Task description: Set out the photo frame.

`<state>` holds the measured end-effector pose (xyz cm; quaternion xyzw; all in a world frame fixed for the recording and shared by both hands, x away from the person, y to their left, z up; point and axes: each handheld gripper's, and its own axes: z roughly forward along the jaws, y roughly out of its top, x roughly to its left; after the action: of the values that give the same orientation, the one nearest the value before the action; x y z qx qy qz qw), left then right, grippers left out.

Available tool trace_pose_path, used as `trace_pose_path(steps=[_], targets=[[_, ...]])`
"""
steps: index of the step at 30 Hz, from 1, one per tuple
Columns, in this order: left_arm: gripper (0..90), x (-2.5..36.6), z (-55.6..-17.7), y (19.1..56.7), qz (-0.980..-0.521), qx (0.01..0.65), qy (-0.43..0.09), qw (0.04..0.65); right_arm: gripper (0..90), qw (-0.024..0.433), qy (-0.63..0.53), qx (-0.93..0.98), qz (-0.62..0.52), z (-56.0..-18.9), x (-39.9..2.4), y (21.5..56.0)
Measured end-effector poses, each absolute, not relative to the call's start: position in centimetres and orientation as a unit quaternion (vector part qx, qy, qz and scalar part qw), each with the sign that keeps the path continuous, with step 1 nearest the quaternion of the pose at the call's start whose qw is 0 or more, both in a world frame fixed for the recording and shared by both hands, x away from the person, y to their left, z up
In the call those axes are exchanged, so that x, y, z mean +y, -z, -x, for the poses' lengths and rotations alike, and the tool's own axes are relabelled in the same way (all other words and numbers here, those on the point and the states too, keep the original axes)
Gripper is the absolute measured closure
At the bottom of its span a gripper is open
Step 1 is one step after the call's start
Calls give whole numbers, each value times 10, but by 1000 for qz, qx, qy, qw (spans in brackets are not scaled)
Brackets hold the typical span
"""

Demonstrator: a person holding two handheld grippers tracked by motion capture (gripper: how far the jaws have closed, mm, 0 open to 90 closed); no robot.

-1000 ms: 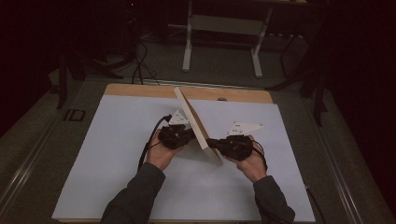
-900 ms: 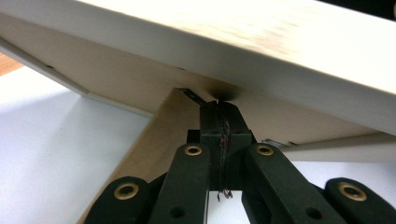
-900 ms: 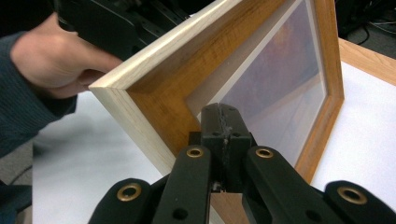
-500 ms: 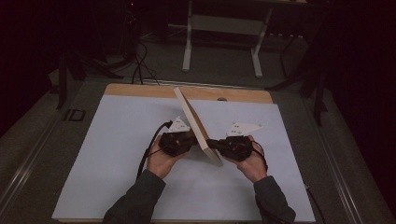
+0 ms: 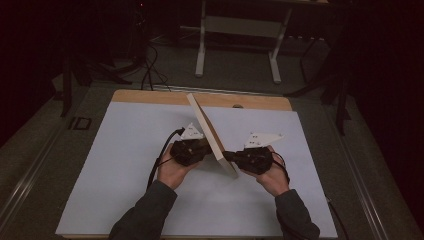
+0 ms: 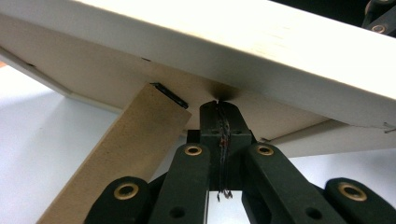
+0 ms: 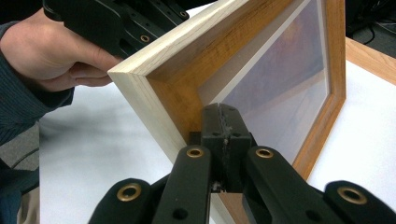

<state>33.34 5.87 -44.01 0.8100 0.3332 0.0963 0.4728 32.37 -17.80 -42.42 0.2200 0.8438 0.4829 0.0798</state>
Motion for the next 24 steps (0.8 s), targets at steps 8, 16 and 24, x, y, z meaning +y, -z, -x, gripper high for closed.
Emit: trace_pose_path(steps=[8,16,24], targets=[[900,60,-338,442,-811,338,-95,468,900,80,-484,844,-218,-324,-175,424],[900,62,-343,441,-809,345,-91,468,900,76,-481,847,-212,-324,-170,424],[900,65,-348,442,-805,350,-81,472,900,72,-480,848,-210,-326,-164,426]])
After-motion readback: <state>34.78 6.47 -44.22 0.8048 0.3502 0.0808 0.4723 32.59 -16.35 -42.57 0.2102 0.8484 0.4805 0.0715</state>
